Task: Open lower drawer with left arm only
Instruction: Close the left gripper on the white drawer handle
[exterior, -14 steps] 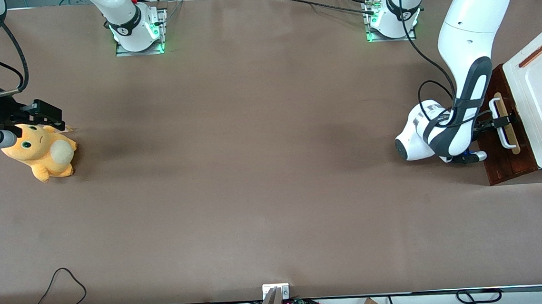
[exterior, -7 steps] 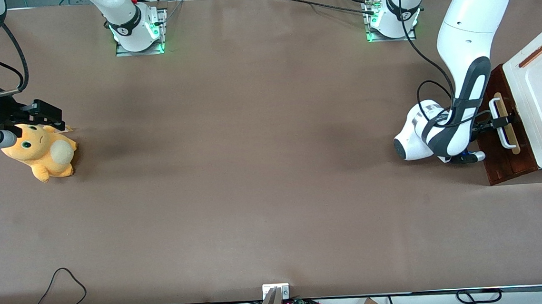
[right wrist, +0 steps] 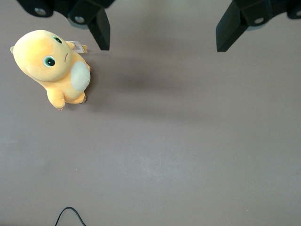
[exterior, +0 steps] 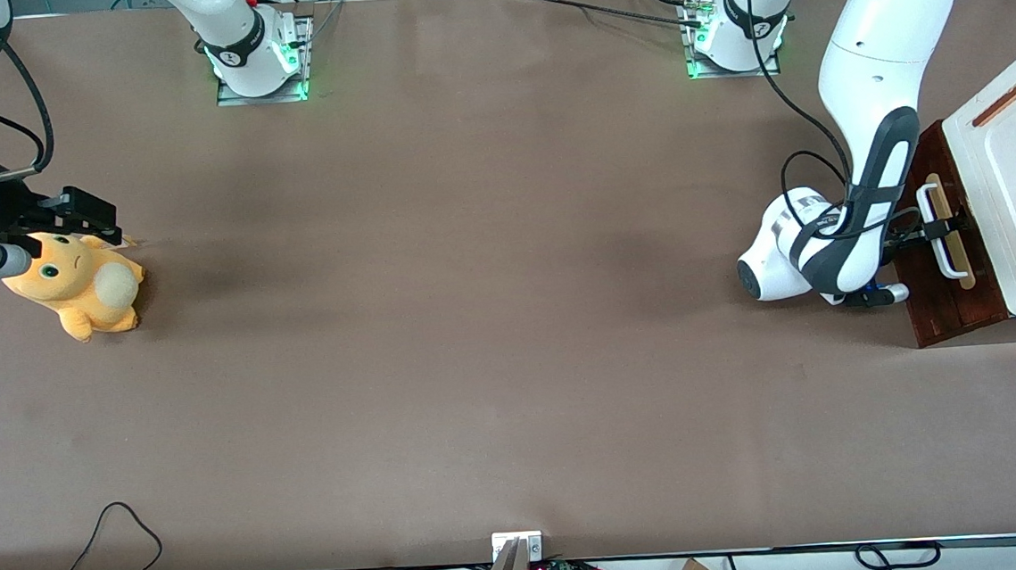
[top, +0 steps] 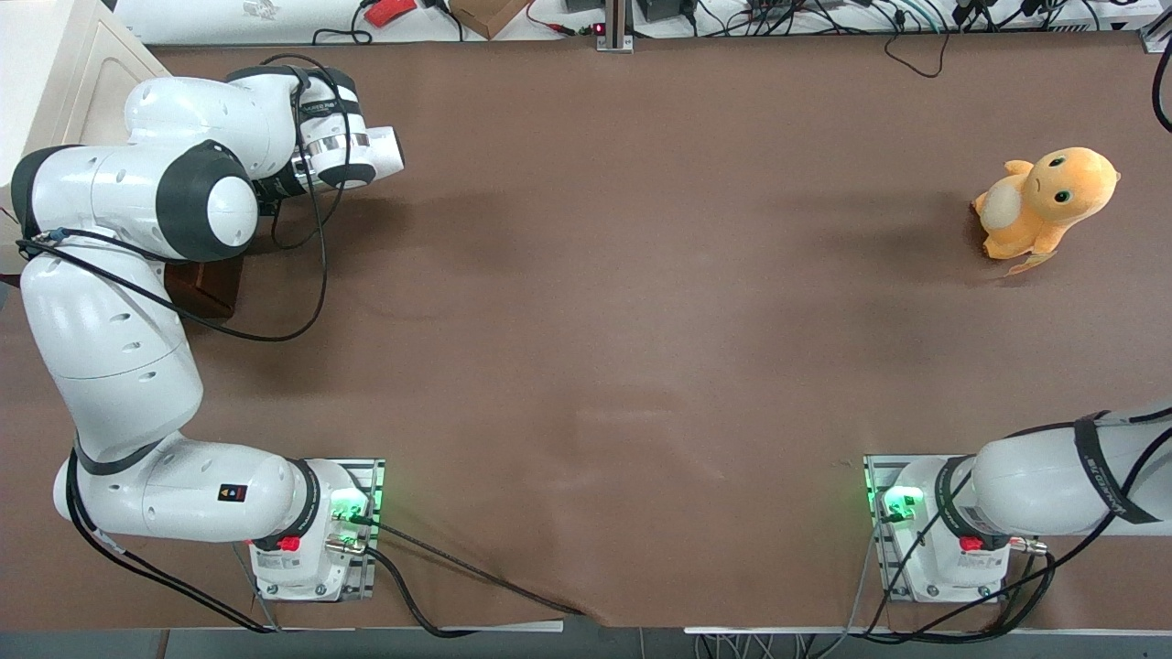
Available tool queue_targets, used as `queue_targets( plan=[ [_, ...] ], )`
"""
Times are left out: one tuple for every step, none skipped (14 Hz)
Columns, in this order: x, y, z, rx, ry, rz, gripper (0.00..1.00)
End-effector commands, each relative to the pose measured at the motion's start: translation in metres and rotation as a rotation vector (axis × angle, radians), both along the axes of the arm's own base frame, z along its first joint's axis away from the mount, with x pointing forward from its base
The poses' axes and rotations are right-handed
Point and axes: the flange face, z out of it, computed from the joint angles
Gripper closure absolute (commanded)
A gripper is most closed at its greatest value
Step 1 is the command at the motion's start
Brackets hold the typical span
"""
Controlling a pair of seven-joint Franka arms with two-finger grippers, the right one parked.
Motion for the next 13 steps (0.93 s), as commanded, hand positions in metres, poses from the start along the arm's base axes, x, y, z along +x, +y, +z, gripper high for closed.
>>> queue_targets(
  plan=[
    [-0.0022,-0.0006,-0.0032,0.004,-0.003,0.015,0.56],
    [-0.002,-0.0006,-0.0024,0.004,-0.004,0.015,0.57],
    [-0.0022,-0.0014,-0.0032,0.003,-0.001,0.013,0.57],
    [-0.0015,-0.0016,-0.002,0.002,-0.004,0.014,0.58],
    [-0.0015,-0.0016,-0.002,0.002,-0.004,0.014,0.58],
    [-0.0022,-0.0026,-0.0027,-0.001,-0.001,0.014,0.58],
    [-0.0022,-0.0027,-0.0033,-0.002,-0.001,0.017,0.59],
    [-0.0022,-0.0027,-0.0033,-0.002,-0.001,0.017,0.59],
    [-0.0022,-0.0035,-0.0033,-0.003,0.001,0.016,0.59],
    [-0.0021,-0.0044,-0.0033,-0.004,0.004,0.014,0.6],
    [-0.0014,-0.0054,-0.0031,-0.005,0.002,0.012,0.6],
    [-0.0011,-0.0053,-0.002,-0.002,-0.002,0.011,0.6],
    [-0.0021,-0.0044,-0.0033,-0.002,-0.001,0.014,0.6]
  ],
)
